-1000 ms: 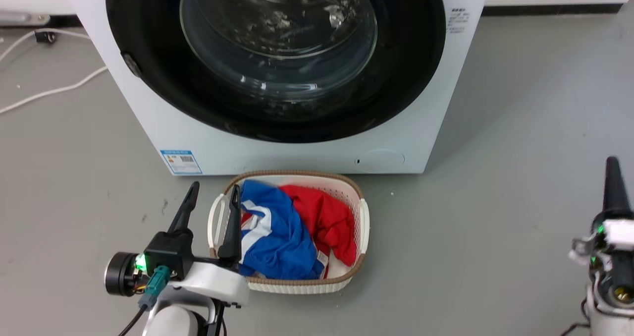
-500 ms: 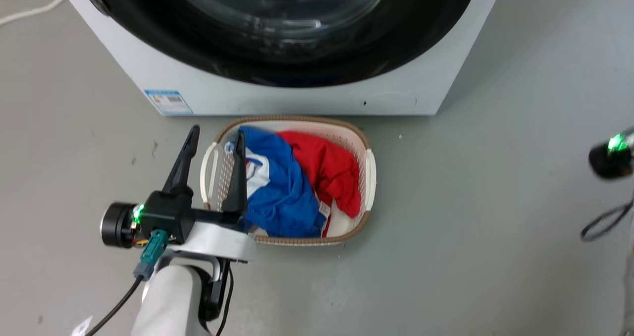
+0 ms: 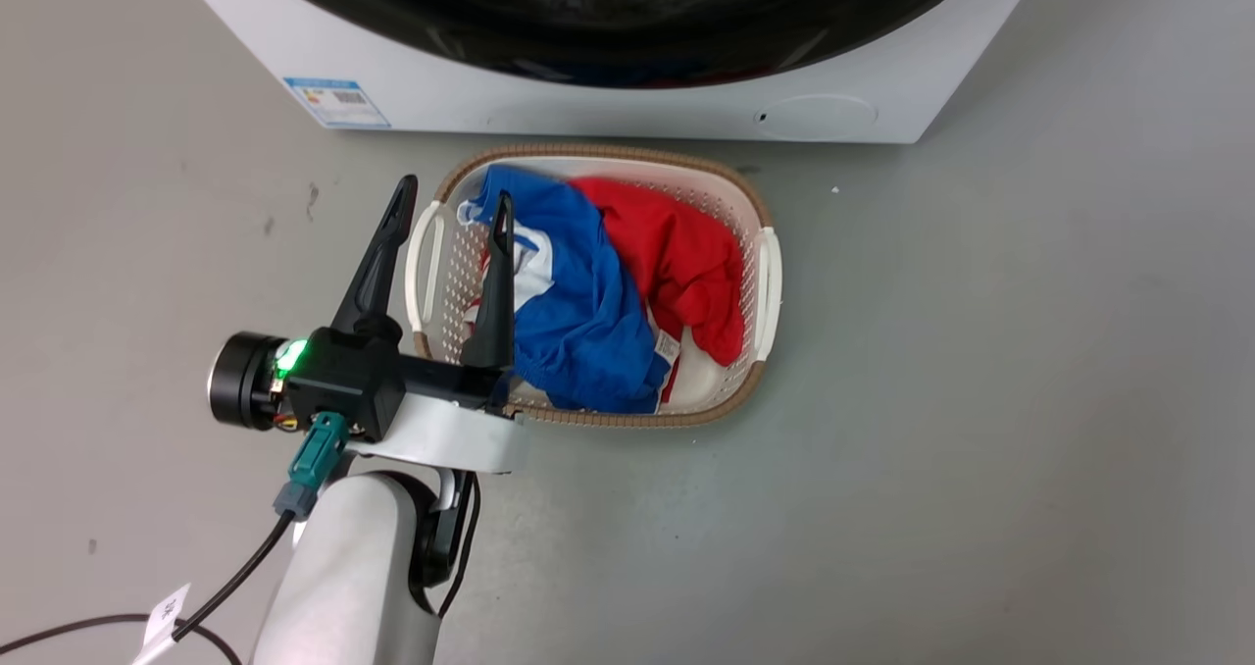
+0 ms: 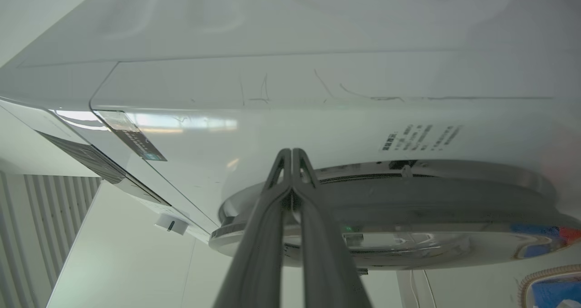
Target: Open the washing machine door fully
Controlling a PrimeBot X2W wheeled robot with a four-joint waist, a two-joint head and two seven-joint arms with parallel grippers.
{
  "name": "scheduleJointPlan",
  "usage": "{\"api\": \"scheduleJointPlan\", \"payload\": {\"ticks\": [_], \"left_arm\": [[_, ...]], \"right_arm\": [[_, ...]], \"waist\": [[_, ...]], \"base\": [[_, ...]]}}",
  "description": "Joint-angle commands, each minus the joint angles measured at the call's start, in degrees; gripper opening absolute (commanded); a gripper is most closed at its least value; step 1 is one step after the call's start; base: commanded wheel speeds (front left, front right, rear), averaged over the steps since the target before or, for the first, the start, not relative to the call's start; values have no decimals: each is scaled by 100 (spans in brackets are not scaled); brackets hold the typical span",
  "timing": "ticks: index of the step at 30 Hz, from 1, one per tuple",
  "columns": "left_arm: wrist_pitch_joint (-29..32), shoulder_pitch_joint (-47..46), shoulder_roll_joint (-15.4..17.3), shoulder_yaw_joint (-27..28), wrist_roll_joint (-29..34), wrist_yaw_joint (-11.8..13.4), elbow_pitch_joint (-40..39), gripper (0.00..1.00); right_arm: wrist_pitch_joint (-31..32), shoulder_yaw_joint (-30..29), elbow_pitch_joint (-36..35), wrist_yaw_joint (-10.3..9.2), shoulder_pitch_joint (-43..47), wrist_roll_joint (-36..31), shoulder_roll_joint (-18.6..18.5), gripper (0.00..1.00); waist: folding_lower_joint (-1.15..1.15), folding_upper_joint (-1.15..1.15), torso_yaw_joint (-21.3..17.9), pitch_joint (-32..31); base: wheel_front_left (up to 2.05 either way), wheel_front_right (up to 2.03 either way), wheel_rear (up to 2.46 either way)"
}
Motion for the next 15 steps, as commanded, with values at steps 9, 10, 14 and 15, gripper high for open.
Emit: {"api": "scheduleJointPlan", "payload": {"ticks": [9,10,14,15], "left_arm": [[-14,-265,-9,-89,30,23,-147,100],[-14,-280,-9,-94,31,25,-156,100],[-14,-355,-10,-122,34,37,-214,100],[-14,-371,-10,-138,30,45,-226,100]], "right_arm": [[858,947,818,3,-1386,-663,-84,0],[920,1024,882,3,-1486,-720,-65,0],[1044,1265,1059,3,-1880,-949,-25,0],[1062,1323,1105,3,-1944,-1005,-3,0]], "waist": [[-1,0,167,418],[-1,0,178,454],[-1,0,220,619],[-1,0,231,658]], "base": [[0,0,0],[0,0,0],[0,0,0],[0,0,0]]}}
